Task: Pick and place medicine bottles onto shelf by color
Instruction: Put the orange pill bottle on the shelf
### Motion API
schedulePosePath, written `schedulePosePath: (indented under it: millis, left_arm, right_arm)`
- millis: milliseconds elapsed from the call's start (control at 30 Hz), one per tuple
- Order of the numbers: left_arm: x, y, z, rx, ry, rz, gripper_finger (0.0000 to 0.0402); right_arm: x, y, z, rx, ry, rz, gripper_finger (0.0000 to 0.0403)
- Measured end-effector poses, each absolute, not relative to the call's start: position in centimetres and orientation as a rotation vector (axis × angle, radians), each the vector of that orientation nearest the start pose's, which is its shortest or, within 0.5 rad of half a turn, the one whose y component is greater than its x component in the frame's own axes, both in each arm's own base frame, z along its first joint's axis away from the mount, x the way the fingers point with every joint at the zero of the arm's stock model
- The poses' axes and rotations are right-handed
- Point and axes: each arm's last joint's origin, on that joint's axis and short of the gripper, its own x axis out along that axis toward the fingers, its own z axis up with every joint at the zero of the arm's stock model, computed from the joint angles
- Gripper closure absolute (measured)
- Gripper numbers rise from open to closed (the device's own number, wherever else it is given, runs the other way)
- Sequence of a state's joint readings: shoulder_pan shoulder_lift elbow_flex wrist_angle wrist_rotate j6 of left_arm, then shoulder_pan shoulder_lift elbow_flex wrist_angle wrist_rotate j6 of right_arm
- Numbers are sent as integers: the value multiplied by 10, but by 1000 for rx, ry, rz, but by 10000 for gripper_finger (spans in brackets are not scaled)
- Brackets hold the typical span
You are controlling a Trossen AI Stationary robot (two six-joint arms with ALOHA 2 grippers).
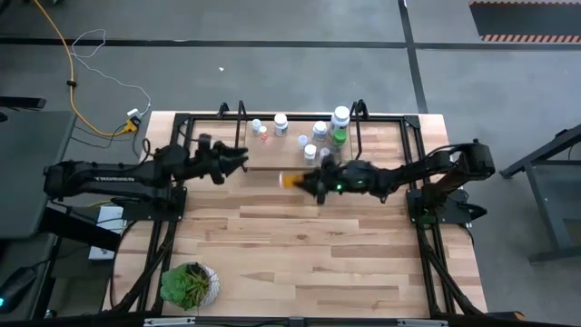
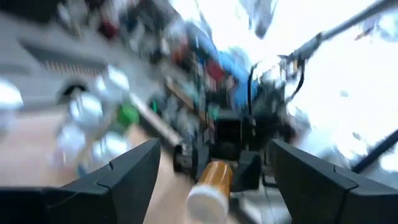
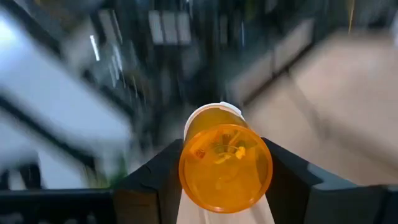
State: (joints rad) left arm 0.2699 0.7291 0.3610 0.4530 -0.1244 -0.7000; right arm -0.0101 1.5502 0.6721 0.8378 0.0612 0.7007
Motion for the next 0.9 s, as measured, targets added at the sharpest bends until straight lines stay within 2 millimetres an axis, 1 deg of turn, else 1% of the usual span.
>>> schedulePosePath:
  millis: [33,100,167,233,300,367,533,700,900]
  left_arm:
    - [163,49,257,-672,-260,372,112]
    - [166,50,261,-634,-323,424,112]
    - [171,52,266,-576,-371,452,112]
    - [178,55,272,-509,-391,471,112]
    - [188,57,276,-455,-363,477,112]
    - [201,59,280,-419,-328,444,112]
    - [228,63,291,-391,-290,361,112]
    - [244,66,306,-388,-312,332,112]
    - [256,67,331,-362,-439,238,112]
  right_arm:
    - [312,-7,217,705,-86,-113,233]
    - [309,-12,224,700,-219,-172,233]
    - [310,-18,235,677,-308,-209,233]
    - [315,-22,249,648,-363,-209,233]
    - [321,-26,263,616,-391,-191,233]
    - [328,-28,278,573,-405,-186,233]
    - [337,-30,312,470,-481,-150,233]
    - [340,-29,332,427,-530,-112,233]
    - [341,-29,343,408,-560,-107,233]
